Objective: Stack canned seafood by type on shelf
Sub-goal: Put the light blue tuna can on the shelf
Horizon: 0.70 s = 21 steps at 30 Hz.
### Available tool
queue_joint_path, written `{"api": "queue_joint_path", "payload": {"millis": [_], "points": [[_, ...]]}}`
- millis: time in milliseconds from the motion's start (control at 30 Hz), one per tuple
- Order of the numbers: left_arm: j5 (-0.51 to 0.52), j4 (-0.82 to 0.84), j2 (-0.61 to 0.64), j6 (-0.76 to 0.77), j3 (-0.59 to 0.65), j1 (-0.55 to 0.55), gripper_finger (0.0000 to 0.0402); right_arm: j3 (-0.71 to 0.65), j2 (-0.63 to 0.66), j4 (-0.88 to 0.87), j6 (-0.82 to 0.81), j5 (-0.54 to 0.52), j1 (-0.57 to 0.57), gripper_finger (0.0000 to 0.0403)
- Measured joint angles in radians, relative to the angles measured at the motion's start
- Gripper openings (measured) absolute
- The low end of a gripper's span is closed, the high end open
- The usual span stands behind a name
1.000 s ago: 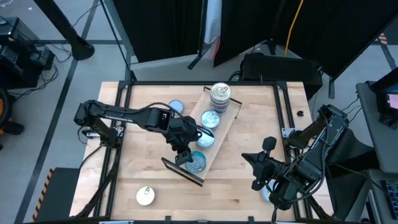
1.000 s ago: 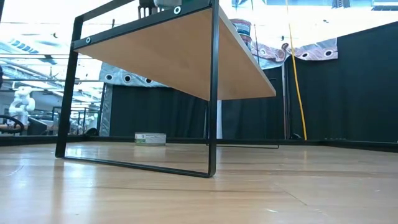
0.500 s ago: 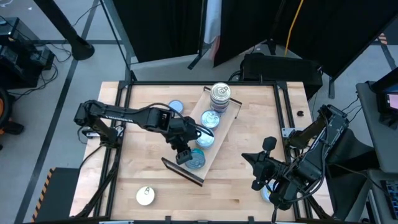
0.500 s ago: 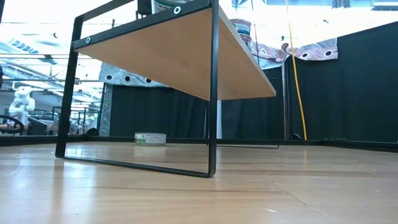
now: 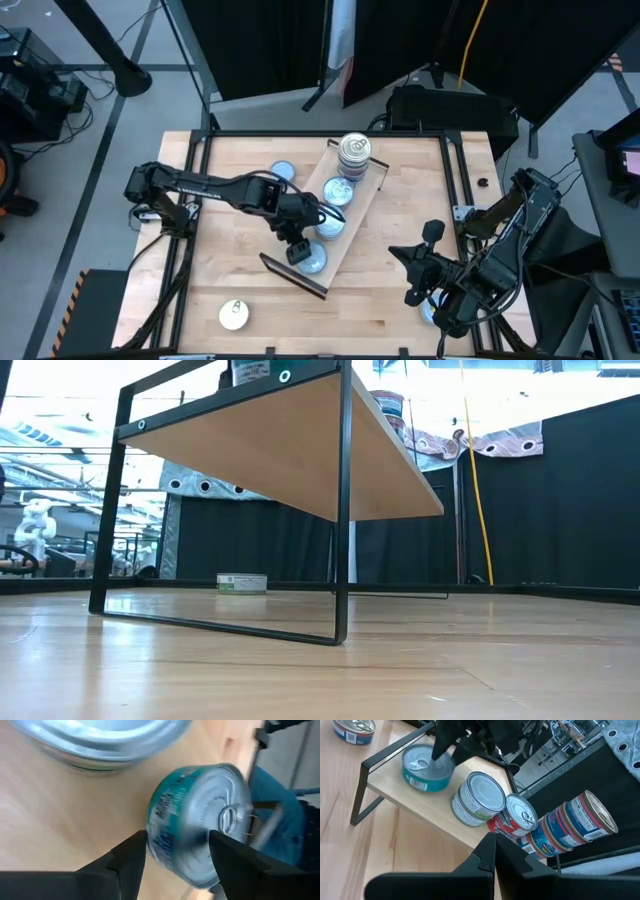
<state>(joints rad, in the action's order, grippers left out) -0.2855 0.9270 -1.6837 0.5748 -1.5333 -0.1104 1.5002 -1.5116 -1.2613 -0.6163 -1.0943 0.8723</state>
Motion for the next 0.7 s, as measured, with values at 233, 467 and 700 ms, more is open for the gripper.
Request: {"api": "queue_joint_path", "payload": {"millis": [233,467,700], "points": [[0.009,0.036,-0.002,0.023,0.001,0.019,0.0226,0.000,0.000,0.001,-0.001,0.040,0.000,0.0000],[0.013,0.097,0.041,0.048,0.001,0.022,0.0226,-0.014,0.001,0.017,-0.047,0.053,0.011,0.0000],[0.161,0.081,0.149,0.074,0.001,-0.033,0.0226,-0.136,0.001,0.249,-0.030,0.002,-0.007,0.0000]]}}
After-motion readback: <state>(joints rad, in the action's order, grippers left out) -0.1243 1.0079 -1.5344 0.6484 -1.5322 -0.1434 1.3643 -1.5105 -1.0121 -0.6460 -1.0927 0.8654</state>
